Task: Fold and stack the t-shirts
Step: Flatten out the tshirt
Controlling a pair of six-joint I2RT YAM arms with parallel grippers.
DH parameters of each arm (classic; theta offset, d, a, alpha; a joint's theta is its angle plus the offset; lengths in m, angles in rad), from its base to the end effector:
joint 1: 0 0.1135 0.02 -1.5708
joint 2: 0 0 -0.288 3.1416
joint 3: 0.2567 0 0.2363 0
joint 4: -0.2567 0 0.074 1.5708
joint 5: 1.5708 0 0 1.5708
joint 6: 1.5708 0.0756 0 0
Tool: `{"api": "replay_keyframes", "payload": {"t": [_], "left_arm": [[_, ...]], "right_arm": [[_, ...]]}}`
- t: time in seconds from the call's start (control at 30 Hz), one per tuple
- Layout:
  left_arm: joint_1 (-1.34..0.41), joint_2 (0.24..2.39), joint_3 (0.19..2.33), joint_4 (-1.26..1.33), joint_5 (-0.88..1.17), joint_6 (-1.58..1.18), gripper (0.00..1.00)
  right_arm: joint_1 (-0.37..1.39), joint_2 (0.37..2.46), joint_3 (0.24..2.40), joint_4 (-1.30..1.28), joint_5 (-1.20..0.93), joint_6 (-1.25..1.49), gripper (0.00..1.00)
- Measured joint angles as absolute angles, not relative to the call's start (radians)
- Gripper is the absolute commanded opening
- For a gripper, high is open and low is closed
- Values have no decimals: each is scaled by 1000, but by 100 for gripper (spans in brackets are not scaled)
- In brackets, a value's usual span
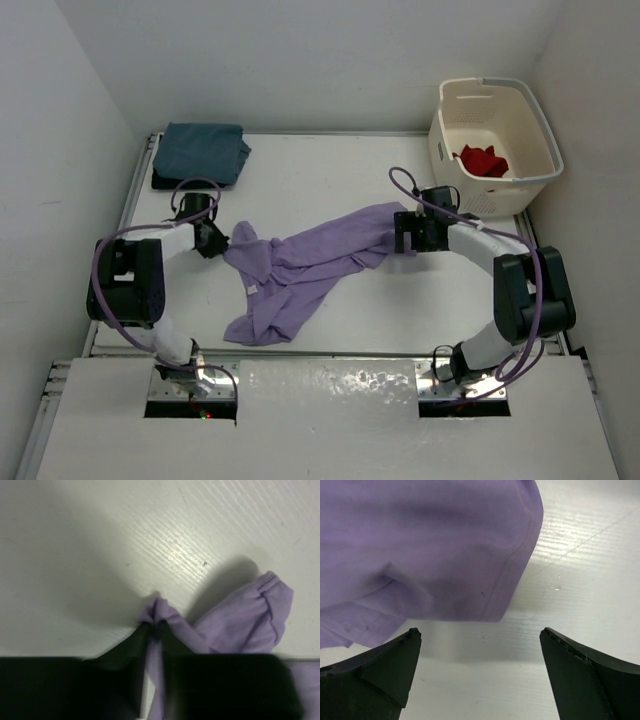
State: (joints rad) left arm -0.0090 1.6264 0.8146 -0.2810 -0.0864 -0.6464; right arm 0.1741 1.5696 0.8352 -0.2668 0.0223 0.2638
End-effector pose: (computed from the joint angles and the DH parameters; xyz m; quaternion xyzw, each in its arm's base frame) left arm 0.3056 0.0038 0.1439 -0.3138 0.9186 -0.0364 0.2374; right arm 0.3058 0.0521 0.1669 0.0462 0.9586 0.0506 0.2766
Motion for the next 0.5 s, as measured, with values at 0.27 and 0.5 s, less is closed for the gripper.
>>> {"api": "replay_keyframes", "payload": {"t": [0.27,0.5], "left_arm": [[-4,1641,817,-234,-64,-635,0],[-4,1556,838,-373,-87,-634,0]], "right_arm": [[174,1596,793,-202,-38,226,94],[175,1716,839,-112,-45,195,23]]}}
